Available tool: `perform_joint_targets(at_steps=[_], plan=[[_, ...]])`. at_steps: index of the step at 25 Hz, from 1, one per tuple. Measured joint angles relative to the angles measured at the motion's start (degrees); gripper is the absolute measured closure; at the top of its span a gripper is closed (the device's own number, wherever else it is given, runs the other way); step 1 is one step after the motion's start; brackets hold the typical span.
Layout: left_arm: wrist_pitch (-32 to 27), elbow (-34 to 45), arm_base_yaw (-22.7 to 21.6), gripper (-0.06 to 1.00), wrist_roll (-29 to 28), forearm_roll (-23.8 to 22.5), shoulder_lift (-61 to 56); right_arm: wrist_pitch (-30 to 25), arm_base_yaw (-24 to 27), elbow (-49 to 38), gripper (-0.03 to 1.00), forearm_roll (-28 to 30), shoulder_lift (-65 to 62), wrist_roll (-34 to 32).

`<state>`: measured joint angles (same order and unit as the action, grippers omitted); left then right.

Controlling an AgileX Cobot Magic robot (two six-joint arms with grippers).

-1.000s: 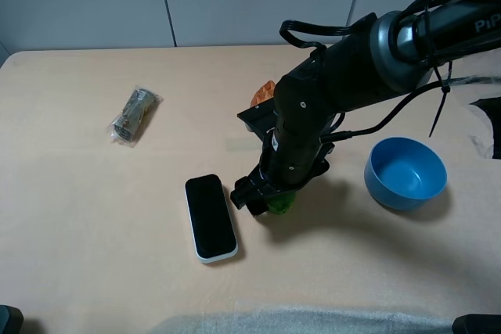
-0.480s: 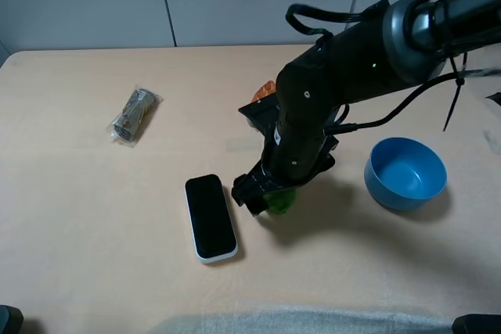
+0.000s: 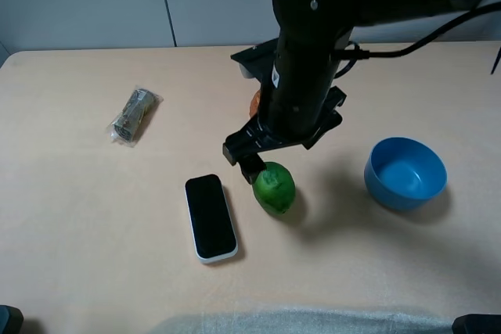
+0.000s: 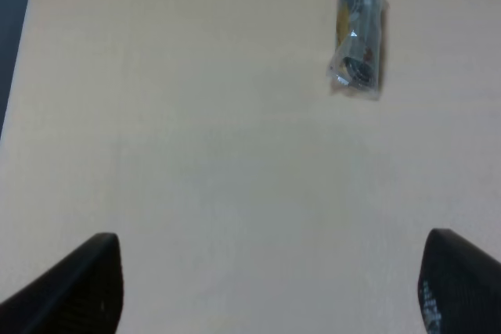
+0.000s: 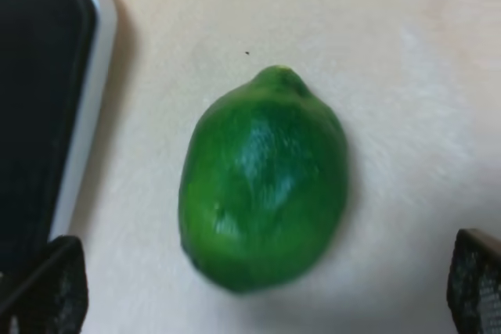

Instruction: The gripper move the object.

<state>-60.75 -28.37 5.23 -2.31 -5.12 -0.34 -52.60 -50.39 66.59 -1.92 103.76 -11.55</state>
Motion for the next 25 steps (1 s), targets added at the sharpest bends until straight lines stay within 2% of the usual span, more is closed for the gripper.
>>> perform_joint_targets(at_steps=[4,11,15,25], plan=[[0.0,0.0,0.0,0.11,0.0,0.0,0.0,-7.2,0.0,4.9,0.27,0.4,-2.6,0.2],[0.0,0.0,0.0,0.11,0.0,0.0,0.0,-16.1,0.0,9.9,0.27,1.2,-8.3,0.9],[0.0,0.0,0.0,0.11,0.0,0.0,0.0,-17.0,0.0,10.6,0.27,1.4,-12.3,1.3],[0.0,0.0,0.0,0.11,0.0,0.0,0.0,-17.2,0.0,10.6,0.27,8.6,-24.8,1.8]])
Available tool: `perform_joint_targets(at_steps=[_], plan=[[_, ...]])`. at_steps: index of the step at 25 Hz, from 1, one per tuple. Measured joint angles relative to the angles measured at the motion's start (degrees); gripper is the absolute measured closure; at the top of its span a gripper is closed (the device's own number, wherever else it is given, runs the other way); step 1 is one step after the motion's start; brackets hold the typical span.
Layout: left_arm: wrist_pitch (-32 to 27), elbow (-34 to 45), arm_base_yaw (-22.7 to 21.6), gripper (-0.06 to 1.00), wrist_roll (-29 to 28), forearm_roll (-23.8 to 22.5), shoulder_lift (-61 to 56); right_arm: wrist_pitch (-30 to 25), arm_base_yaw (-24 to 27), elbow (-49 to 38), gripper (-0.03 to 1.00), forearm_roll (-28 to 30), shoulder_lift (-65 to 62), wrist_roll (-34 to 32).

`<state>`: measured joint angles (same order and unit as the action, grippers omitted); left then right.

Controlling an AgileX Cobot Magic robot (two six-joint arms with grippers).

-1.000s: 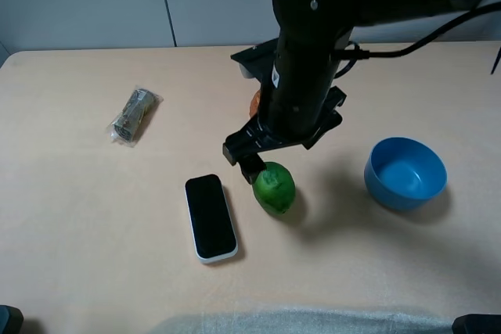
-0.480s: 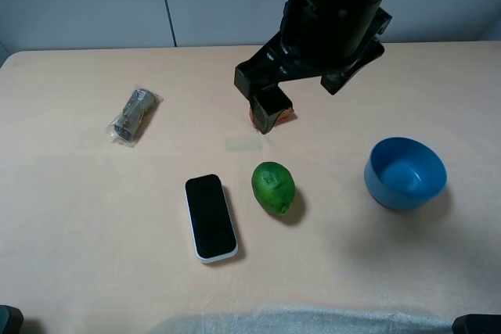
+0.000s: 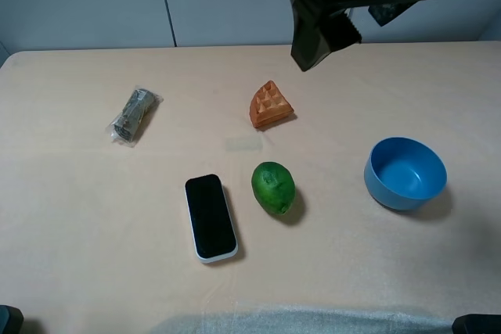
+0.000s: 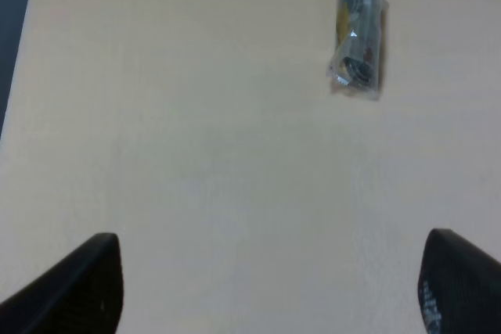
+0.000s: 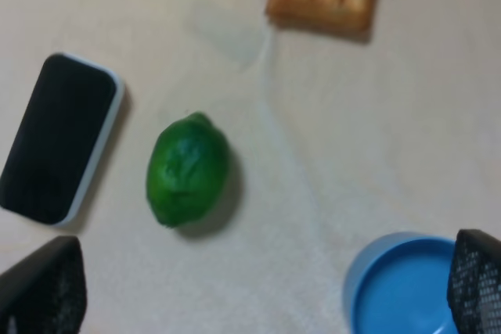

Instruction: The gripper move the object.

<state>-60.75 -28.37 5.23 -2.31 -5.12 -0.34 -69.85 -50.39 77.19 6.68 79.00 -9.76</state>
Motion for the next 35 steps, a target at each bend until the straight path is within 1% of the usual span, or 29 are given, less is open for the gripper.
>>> perform_joint_targets(at_steps=[5,10,15,17,21,24,25,28,35], plan=[[0.0,0.0,0.0,0.11,0.0,0.0,0.0,-0.1,0.0,0.0,0.27,4.1,-4.0,0.3],[0.0,0.0,0.0,0.11,0.0,0.0,0.0,-0.1,0.0,-0.5,0.27,5.5,-6.8,0.4],[0.0,0.0,0.0,0.11,0.0,0.0,0.0,-0.1,0.0,-5.0,0.27,6.1,-11.0,0.4],[0.0,0.0,0.0,0.11,0.0,0.0,0.0,-0.1,1.2,-8.8,0.27,6.1,-14.0,0.4],[0.0,0.0,0.0,0.11,0.0,0.0,0.0,-0.1,7.5,-13.2,0.27,4.5,-18.1,0.4],[0.0,0.0,0.0,0.11,0.0,0.0,0.0,0.4,13.9,-16.4,0.27,2.9,-22.6,0.4],[0.0,0.0,0.0,0.11,0.0,0.0,0.0,1.3,16.5,-17.6,0.27,2.6,-24.3,0.4],[0.0,0.0,0.0,0.11,0.0,0.0,0.0,3.6,22.1,-21.5,0.27,2.3,-29.4,0.4],[0.0,0.0,0.0,0.11,0.0,0.0,0.0,8.5,36.0,-33.6,0.27,2.1,-46.6,0.4]])
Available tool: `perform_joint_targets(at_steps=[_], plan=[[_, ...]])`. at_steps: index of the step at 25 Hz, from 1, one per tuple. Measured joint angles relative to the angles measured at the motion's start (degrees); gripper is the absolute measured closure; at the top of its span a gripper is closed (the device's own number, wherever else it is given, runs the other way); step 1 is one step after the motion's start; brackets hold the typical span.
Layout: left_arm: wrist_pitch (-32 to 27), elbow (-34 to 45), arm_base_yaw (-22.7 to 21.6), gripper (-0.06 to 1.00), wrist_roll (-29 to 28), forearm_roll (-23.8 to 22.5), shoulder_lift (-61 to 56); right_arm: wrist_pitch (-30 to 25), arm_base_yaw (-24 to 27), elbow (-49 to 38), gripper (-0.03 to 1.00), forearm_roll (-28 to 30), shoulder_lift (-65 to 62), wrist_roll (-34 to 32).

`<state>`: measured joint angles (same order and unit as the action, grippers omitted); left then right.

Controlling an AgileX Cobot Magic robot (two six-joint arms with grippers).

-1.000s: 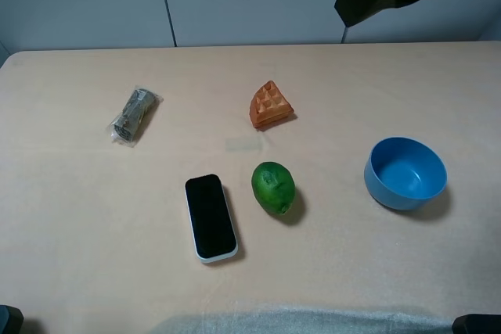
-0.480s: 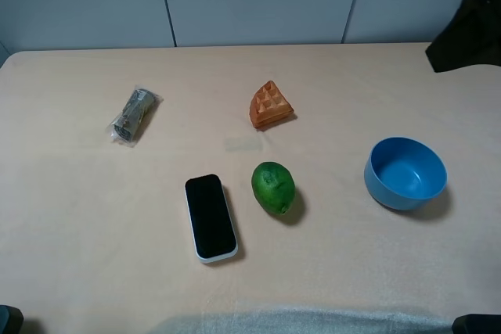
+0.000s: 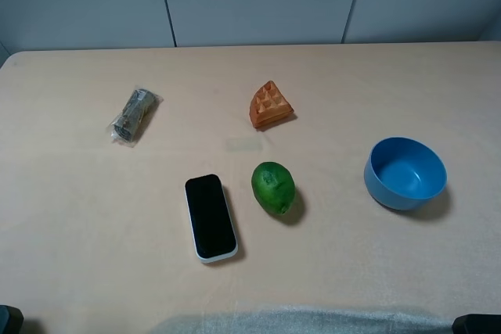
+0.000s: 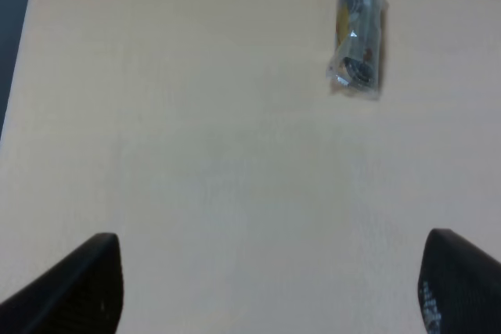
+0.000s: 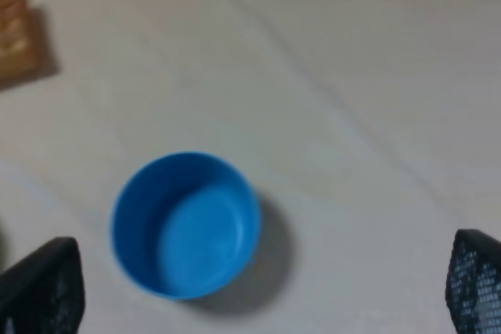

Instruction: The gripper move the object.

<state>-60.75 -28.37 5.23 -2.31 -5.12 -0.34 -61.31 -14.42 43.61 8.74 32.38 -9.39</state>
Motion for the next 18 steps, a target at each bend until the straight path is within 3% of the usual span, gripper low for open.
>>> perform_joint_targets(at_steps=[8,18], plan=[[0.0,0.0,0.0,0.11,0.0,0.0,0.0,0.4,9.5,-10.0,0.27,-0.2,-18.8,0.0],[0.0,0.0,0.0,0.11,0.0,0.0,0.0,1.8,14.2,-14.9,0.27,-0.1,-32.6,0.0]])
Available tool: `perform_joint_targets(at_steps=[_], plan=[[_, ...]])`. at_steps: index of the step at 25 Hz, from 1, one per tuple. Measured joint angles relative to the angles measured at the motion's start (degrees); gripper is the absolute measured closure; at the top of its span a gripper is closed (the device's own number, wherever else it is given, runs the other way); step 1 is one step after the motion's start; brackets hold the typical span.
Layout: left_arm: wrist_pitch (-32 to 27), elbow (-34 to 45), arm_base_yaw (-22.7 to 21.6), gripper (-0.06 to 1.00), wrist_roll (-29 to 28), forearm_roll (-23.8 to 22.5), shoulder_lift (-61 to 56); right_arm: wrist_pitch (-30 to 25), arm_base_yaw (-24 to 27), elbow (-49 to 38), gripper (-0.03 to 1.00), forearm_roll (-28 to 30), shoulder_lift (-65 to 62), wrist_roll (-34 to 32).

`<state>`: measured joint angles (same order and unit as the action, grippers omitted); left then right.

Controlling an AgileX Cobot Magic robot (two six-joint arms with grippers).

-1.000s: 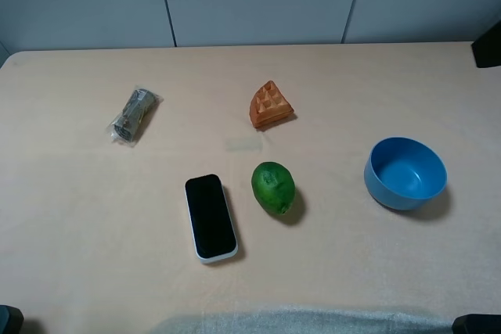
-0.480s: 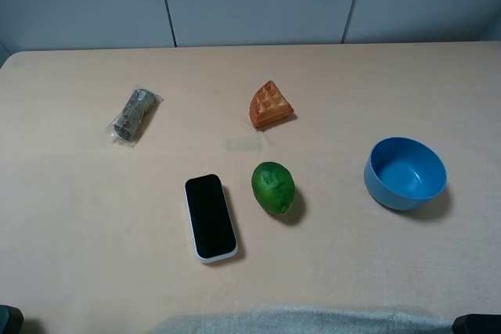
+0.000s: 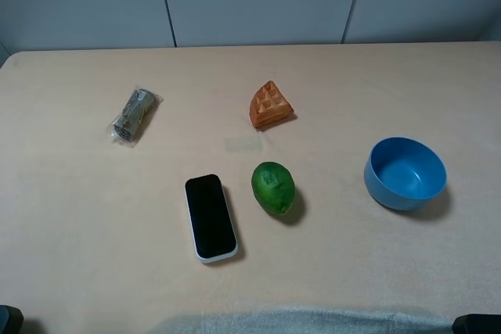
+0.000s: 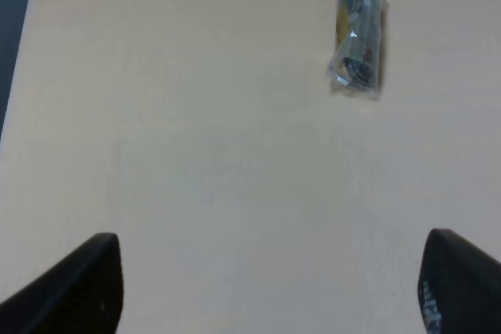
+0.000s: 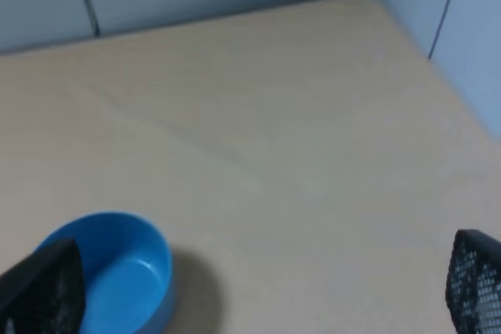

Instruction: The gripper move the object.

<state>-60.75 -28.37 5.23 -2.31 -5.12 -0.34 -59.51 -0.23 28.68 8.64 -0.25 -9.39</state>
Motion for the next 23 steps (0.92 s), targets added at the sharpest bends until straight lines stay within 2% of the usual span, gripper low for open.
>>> perform_joint_targets(at_steps=[23], plan=[[0.0,0.0,0.0,0.11,0.0,0.0,0.0,0.1,0.0,-0.1,0.27,0.0,0.0,0.1]])
